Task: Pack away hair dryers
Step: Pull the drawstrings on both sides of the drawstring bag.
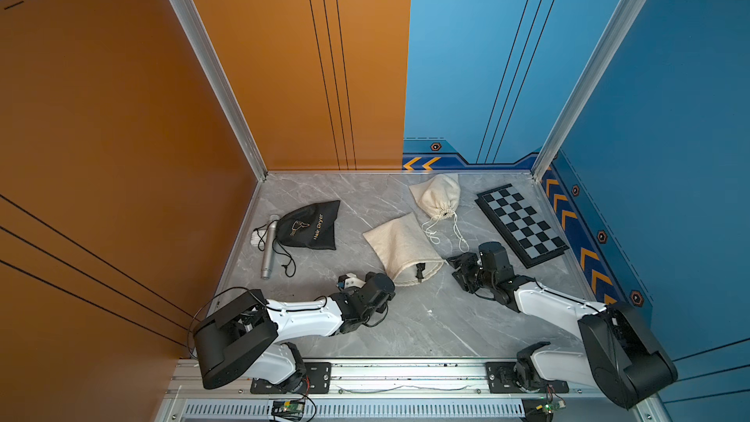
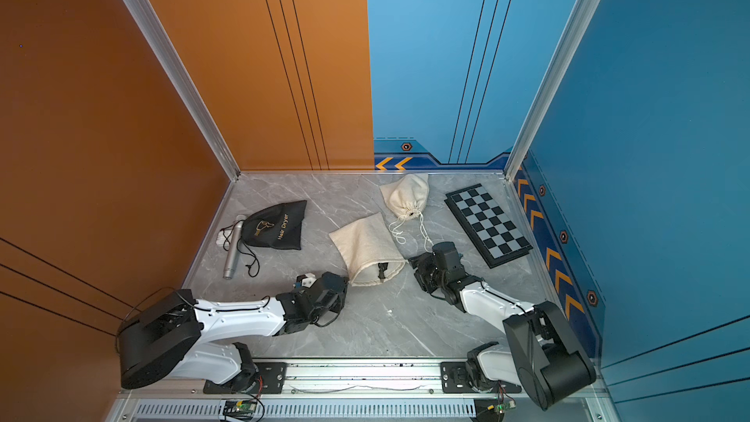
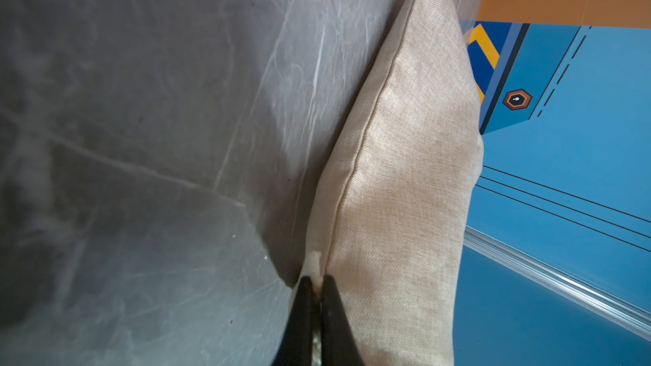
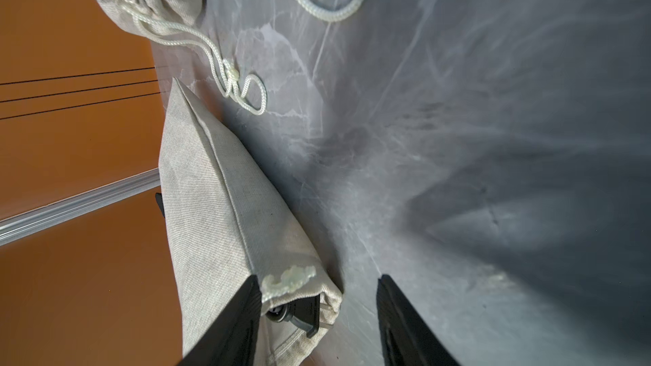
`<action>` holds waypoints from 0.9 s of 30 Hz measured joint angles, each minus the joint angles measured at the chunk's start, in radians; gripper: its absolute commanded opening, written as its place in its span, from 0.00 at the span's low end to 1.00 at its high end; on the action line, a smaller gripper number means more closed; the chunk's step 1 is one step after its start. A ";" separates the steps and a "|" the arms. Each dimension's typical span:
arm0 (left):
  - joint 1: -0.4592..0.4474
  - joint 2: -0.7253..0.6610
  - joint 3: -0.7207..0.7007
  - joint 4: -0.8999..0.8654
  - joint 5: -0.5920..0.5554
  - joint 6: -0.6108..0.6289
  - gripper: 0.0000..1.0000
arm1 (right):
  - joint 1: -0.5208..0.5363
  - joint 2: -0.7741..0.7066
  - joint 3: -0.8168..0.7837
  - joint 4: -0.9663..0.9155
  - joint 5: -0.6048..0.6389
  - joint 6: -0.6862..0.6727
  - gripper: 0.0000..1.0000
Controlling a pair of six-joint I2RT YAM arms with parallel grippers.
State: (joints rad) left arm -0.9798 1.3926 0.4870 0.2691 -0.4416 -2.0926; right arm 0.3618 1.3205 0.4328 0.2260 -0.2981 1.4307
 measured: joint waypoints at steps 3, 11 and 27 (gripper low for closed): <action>0.005 -0.008 -0.001 0.001 0.000 0.000 0.00 | 0.000 0.026 0.002 0.023 -0.013 0.019 0.51; 0.019 -0.018 -0.010 0.004 0.001 0.002 0.00 | 0.000 0.049 0.026 0.069 -0.016 0.067 0.47; 0.030 -0.018 -0.010 0.004 0.008 0.019 0.00 | 0.013 0.074 0.026 0.135 -0.013 0.164 0.31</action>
State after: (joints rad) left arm -0.9497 1.3743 0.4767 0.2733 -0.4332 -2.0731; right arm 0.3744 1.3949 0.4591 0.3611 -0.3111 1.5951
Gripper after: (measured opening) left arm 0.059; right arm 0.347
